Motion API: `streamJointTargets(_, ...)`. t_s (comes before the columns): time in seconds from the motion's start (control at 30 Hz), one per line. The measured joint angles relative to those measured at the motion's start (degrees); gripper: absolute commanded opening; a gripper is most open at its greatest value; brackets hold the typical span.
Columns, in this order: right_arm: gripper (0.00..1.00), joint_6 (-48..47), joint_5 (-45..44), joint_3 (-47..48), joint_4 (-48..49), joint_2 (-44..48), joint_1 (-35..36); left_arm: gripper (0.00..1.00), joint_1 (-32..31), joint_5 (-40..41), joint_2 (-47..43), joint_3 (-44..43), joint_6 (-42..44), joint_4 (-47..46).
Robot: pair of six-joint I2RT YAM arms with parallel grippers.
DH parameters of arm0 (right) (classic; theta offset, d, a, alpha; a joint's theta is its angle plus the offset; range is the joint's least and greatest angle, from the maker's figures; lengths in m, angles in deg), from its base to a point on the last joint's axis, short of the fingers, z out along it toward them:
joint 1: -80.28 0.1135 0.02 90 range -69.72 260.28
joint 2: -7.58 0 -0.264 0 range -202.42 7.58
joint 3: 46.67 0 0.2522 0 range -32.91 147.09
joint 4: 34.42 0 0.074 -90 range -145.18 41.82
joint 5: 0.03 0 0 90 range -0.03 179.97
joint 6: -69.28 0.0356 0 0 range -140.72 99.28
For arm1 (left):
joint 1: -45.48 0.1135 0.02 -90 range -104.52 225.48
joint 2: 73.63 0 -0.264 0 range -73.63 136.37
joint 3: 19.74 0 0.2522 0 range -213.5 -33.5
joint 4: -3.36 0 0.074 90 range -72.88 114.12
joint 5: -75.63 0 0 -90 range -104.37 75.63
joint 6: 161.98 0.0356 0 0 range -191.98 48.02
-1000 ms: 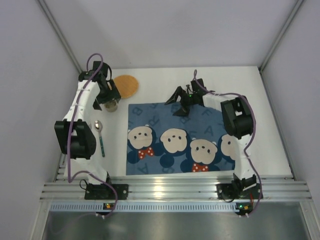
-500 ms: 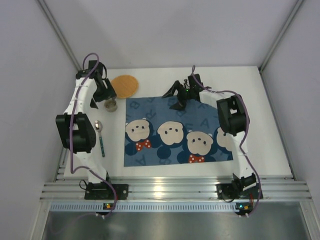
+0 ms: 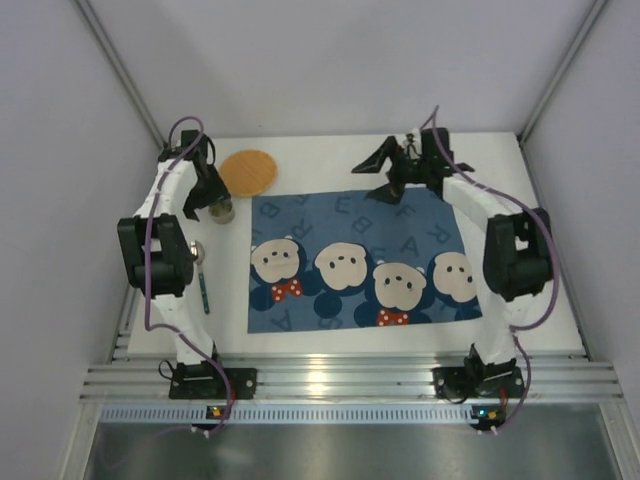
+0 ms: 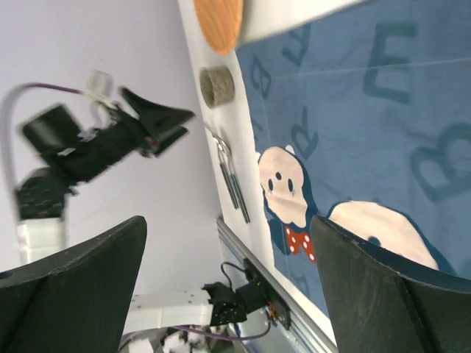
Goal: Set the dinner table for one person
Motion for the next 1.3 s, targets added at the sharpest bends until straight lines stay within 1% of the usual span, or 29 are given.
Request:
streamJointTargets(0.07,0.93,-1.55,0.59,-2.38,-1.33,5.46,-4.52,0.75,0.35,-0.15,1.01,1.60,-0.04,-1.36)
streamJointTargets(0.17,0.93,-4.61,0.52,-5.09,-3.93,11.96,-13.94,0.73,0.94,-0.39,3.17,2.69,-0.09,-2.75)
streamJointTargets(0.23,0.93,-6.25,-0.55,-6.82,-5.70,14.80,-19.87,0.71,1.38,-0.72,4.66,2.73,-0.04,-3.98)
streamJointTargets(0.3,0.93,-7.58,-1.68,-8.55,-7.61,16.68,-23.23,0.69,1.79,-1.70,5.62,2.49,0.07,-4.81)
streamJointTargets(0.33,0.93,-8.13,-1.99,-9.29,-8.55,17.29,-23.80,0.69,1.92,-1.70,5.88,2.19,0.13,-5.18)
streamJointTargets(0.47,0.93,-10.86,-2.73,-11.76,-12.94,18.82,-22.91,0.44,2.43,-2.67,8.00,-0.74,0.74,-6.14)
streamJointTargets(0.5,0.93,-11.26,-2.89,-12.15,-13.51,19.04,-22.80,0.43,2.49,-2.93,8.52,-1.38,1.07,-6.54)
streamJointTargets(0.67,0.93,-12.57,-3.87,-13.31,-16.39,20.57,-22.53,0.44,2.69,-3.19,10.75,-4.61,1.62,-7.52)
streamJointTargets(0.83,0.93,-12.90,-4.79,-13.31,-17.31,22.49,-22.51,0.49,2.86,-3.17,10.88,-4.79,1.62,-7.96)
streamJointTargets(0.93,0.93,-13.31,-5.16,-13.31,-17.51,23.30,-22.43,0.49,2.93,-3.15,10.86,-4.76,1.62,-8.02)
streamJointTargets(1.3,0.93,-14.45,-6.71,-16.09,-19.28,24.81,-22.21,0.50,3.54,-4.55,8.39,-0.74,1.44,-13.03)
